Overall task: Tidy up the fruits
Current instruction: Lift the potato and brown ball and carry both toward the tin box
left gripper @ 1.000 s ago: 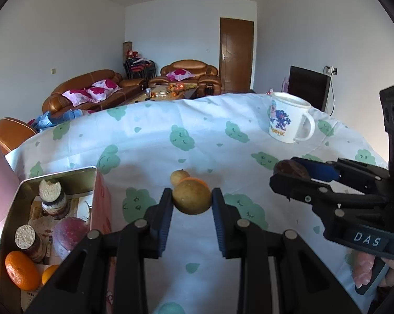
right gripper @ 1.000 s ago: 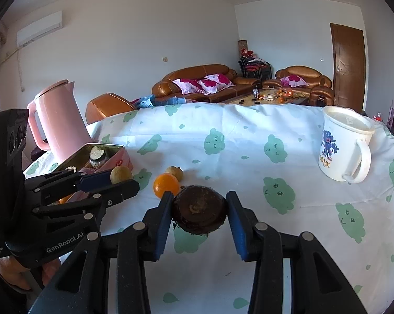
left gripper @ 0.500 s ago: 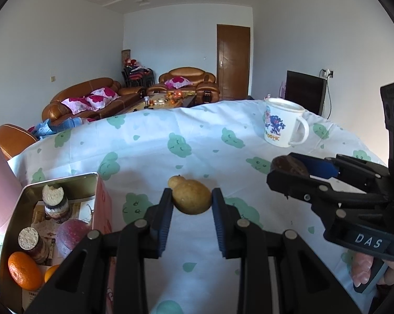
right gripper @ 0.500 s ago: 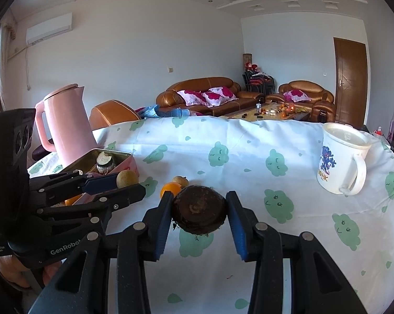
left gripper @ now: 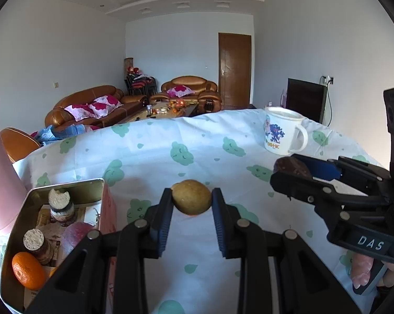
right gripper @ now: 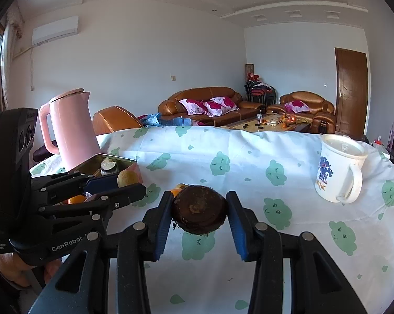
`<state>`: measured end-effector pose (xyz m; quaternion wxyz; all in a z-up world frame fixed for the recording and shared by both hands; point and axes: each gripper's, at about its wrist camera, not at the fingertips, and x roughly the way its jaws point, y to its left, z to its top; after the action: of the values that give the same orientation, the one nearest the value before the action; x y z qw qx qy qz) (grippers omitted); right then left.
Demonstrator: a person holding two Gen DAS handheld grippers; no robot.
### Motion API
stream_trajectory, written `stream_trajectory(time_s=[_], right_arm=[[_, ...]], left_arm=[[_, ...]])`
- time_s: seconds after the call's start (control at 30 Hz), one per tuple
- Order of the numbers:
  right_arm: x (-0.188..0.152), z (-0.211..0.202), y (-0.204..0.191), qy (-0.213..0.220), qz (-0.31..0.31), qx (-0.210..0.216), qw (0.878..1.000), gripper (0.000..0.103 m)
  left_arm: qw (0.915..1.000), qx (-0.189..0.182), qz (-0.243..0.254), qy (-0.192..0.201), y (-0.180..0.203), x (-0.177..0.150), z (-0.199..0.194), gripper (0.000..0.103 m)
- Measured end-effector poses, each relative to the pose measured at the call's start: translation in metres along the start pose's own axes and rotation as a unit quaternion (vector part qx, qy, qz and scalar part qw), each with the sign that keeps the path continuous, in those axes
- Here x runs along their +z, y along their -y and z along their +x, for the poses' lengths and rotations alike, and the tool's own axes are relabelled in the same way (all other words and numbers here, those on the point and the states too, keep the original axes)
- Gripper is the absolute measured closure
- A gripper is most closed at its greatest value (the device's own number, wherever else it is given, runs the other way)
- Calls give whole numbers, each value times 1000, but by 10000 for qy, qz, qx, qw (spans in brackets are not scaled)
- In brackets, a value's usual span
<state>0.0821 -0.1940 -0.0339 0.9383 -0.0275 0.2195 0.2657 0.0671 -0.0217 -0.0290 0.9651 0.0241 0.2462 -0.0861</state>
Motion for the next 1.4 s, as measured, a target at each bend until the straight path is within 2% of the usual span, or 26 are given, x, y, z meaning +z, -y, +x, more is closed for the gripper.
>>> stream_trajectory(time_s=[0.53, 0.8, 1.4], right_arm=[[0, -8, -6, 208, -138, -27, 9997, 60], [-2, -16, -17, 408, -395, -86, 9983, 60], [-1, -13, -17, 380, -418, -44, 9984, 60]], left_arm=[[9997, 33, 19, 260, -1, -1, -11, 72], [9989, 56, -4, 456, -2, -2, -19, 72], [9994, 16, -51, 346, -6, -5, -21, 72]])
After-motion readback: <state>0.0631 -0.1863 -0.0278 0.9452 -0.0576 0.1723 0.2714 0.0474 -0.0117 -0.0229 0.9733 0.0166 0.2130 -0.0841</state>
